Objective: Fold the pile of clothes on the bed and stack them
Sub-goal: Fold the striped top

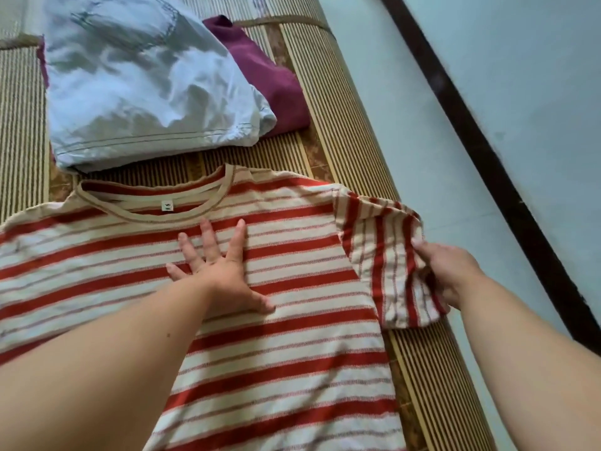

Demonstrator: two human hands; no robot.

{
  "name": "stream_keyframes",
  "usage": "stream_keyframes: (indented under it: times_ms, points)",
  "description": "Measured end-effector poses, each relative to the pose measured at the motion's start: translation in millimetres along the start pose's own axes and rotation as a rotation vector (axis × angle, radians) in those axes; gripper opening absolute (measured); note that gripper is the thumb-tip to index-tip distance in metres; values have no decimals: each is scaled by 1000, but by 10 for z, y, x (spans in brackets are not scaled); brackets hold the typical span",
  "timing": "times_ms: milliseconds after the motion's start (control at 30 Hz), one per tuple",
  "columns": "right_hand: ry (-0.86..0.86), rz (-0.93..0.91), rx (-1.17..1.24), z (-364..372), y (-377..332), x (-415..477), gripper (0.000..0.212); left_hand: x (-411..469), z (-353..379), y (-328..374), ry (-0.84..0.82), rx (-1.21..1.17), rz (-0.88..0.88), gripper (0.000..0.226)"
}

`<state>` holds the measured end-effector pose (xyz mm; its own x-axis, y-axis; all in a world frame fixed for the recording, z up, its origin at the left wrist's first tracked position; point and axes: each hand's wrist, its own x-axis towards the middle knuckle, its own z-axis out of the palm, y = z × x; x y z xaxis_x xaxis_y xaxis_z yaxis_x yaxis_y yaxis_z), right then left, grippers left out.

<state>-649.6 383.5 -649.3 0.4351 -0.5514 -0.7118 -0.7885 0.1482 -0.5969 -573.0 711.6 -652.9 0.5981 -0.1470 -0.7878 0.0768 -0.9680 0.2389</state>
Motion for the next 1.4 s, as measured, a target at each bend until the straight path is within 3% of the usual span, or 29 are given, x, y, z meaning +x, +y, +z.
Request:
stream_keyframes:
  times_ms: [67, 267, 400, 467, 567, 633, 733, 800, 900, 967, 1000, 1067, 1133, 1200, 1300, 1400]
  points:
    - [-22, -49, 65, -127, -48, -30, 29, 1, 6, 8, 8, 10, -7, 142]
    - [-232, 44, -64, -251, -200, -279, 23, 3, 7, -1, 19, 12, 7, 141]
    - [26, -274, -121, -127, -349, -533, 36, -16, 13, -22, 39, -12, 35, 142]
    - [46, -460, -103, -53, -416, -807, 33, -55, -20, -46, 55, -51, 70, 140]
    - [-37, -733, -292, 248, -425, -1370, 32, -180, -97, -152, 138, -139, 167, 114]
    - [-159, -902, -561, 577, -321, -1699, 36, -310, -88, -229, 241, -283, 282, 79]
    - [-471, -896, -979, 1137, -47, -2078, 41, -572, -2, -247, 149, -810, 469, 45]
    - [-499, -868, -1114, 1365, 110, -2210, 25, -671, 24, -197, 93, -959, 438, 34]
    - [-171, -868, -860, 1337, 240, -2193, 16, -644, 71, -122, 148, -823, 370, 45]
    - [96, -822, -732, 1187, 308, -2074, 19, -584, 107, -103, 204, -620, 362, 69]
    - [168, -752, -712, 1122, 342, -1999, 27, -541, 119, -112, 226, -437, 391, 80]
    - [142, -539, -760, 1094, 417, -1853, 57, -452, 132, -149, 214, -48, 479, 86]
    - [67, -458, -922, 1205, 516, -1755, 72, -378, 86, -213, 201, 204, 569, 73]
    - [102, -482, -943, 1321, 640, -1688, 59, -330, 15, -266, 257, 301, 641, 51]
    - [269, -471, -717, 1340, 740, -1666, 41, -301, -112, -263, 440, 467, 704, 21]
    - [339, -492, -530, 1219, 749, -1732, 34, -281, -203, -275, 490, 419, 675, 15]
